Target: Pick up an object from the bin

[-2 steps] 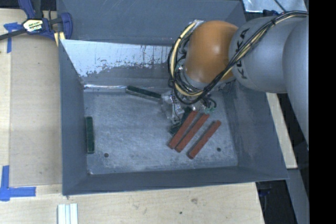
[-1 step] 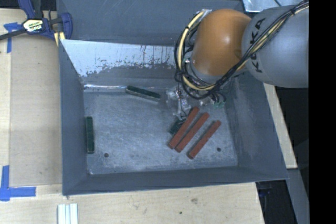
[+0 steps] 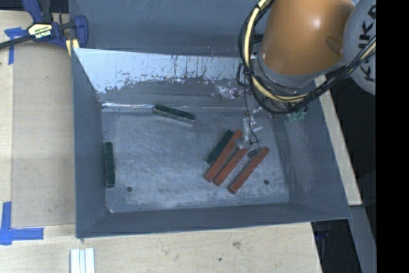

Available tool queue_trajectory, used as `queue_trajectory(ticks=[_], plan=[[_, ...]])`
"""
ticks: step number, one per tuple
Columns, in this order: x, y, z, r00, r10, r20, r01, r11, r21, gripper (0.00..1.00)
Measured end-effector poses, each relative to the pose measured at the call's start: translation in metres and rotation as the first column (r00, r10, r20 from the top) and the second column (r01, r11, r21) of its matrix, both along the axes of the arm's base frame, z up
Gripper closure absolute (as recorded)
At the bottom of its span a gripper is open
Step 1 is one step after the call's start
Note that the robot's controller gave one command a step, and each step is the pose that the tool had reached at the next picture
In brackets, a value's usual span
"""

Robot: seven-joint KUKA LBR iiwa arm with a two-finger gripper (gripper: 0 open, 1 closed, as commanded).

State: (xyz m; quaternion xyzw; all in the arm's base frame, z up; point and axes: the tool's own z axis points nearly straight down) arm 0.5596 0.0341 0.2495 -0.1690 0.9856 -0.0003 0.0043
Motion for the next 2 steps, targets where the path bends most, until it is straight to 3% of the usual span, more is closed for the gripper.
queue_trajectory(ticks=[1, 2], plan=[[-0.001, 0.000, -0.002, 1.000, -0.001, -0.005, 0.001, 1.000, 0.000, 0.00], [-0.017, 0.001, -0.059, 0.998, 0.058, 0.000, -0.058, 0.998, 0.000, 0.00]])
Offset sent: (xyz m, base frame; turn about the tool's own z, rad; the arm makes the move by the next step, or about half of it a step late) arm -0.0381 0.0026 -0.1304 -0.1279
